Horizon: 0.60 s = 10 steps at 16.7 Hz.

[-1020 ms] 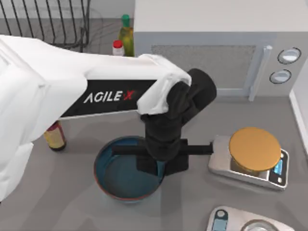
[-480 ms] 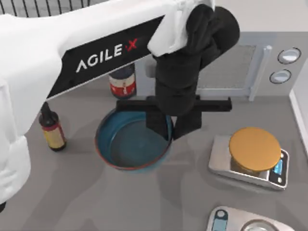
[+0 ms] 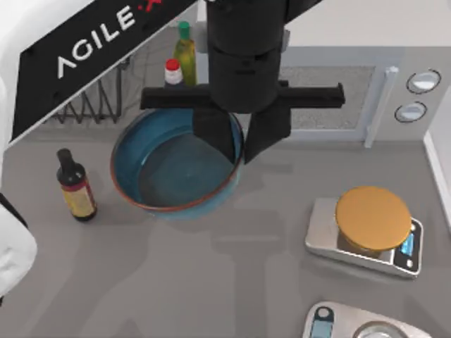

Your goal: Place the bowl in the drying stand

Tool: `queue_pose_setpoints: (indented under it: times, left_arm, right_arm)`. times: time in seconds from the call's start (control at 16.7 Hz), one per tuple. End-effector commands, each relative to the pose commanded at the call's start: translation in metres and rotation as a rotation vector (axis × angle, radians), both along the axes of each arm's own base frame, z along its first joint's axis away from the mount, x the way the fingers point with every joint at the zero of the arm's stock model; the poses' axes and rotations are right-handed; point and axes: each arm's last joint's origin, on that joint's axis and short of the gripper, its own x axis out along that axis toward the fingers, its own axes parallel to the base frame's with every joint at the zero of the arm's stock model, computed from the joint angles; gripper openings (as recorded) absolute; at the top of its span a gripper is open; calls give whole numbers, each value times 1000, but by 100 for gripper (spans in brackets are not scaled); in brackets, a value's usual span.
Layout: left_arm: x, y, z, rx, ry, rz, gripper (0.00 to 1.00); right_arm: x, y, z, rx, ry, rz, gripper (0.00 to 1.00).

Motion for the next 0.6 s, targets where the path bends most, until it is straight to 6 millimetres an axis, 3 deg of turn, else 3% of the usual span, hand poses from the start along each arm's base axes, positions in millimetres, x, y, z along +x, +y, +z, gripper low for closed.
queue_pose_setpoints:
  times: [0.36, 0.6]
  left_arm:
    - [2, 3, 0, -5, -3, -2, 0]
    - [19, 43, 11, -101, -81, -12, 0]
  right_arm:
    - [0, 0, 0, 0, 0, 0, 100]
    - [0, 0, 0, 0, 0, 0, 100]
